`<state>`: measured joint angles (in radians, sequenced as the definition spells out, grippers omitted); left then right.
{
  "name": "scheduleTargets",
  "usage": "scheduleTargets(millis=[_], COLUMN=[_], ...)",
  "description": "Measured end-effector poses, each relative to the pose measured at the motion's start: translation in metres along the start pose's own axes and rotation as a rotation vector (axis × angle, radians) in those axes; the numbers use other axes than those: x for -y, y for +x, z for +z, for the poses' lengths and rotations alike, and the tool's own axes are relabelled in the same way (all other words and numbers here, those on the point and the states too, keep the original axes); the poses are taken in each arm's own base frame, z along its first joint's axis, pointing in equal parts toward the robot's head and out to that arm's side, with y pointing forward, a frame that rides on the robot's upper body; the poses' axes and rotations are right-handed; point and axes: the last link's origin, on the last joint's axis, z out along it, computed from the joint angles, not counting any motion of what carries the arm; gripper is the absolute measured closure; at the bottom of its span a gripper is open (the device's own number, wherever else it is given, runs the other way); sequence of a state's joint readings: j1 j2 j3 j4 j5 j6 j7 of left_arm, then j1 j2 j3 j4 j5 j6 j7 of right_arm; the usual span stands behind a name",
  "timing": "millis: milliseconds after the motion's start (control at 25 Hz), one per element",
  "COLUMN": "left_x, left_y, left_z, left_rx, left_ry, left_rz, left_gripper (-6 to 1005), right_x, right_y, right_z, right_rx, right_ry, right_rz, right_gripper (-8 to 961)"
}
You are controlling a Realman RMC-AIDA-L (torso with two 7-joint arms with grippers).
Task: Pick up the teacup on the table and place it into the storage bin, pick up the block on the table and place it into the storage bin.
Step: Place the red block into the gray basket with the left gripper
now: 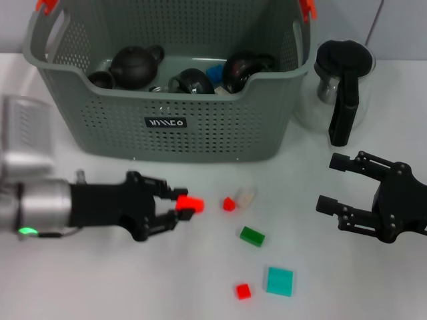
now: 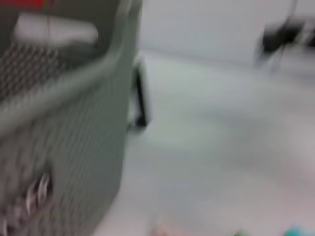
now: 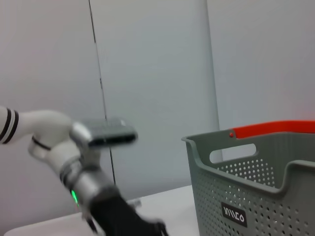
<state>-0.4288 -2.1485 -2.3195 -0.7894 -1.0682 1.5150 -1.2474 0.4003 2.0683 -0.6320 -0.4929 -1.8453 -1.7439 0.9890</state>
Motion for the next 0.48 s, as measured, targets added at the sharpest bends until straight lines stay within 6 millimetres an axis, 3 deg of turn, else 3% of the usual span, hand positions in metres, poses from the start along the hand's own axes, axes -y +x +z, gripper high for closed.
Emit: scheduleTargets(millis=[120,280,360,480], left_x=[-0.001,0.011,0.023,0.05], left_y=[0.039,0.1,0.131,0.17], left_z=[-0.037,-0.068,-0.07,-0.056], left_rx=[-0.117,-0.151,-0.141,-0.113], left_ry=[-0.065,-0.022,0.047,0.165], left_rz=[0.008,0.01,0.007,-0.021], left_gripper=[688,688,688,689], right_x=[0.001,0.002,0.002,0.002], right_y=[-0.001,-0.002,-0.002,-0.002], right_z=[0.001,0.003,0.004,0.005], right_rx=[0.0,-0.003,-0.002,0.0], right_ry=[-0.003,-0.003,-0.004,-0.007], right_rz=[0.0,-0.002,-0.003,-0.003], right_gripper=[129,129,129,130])
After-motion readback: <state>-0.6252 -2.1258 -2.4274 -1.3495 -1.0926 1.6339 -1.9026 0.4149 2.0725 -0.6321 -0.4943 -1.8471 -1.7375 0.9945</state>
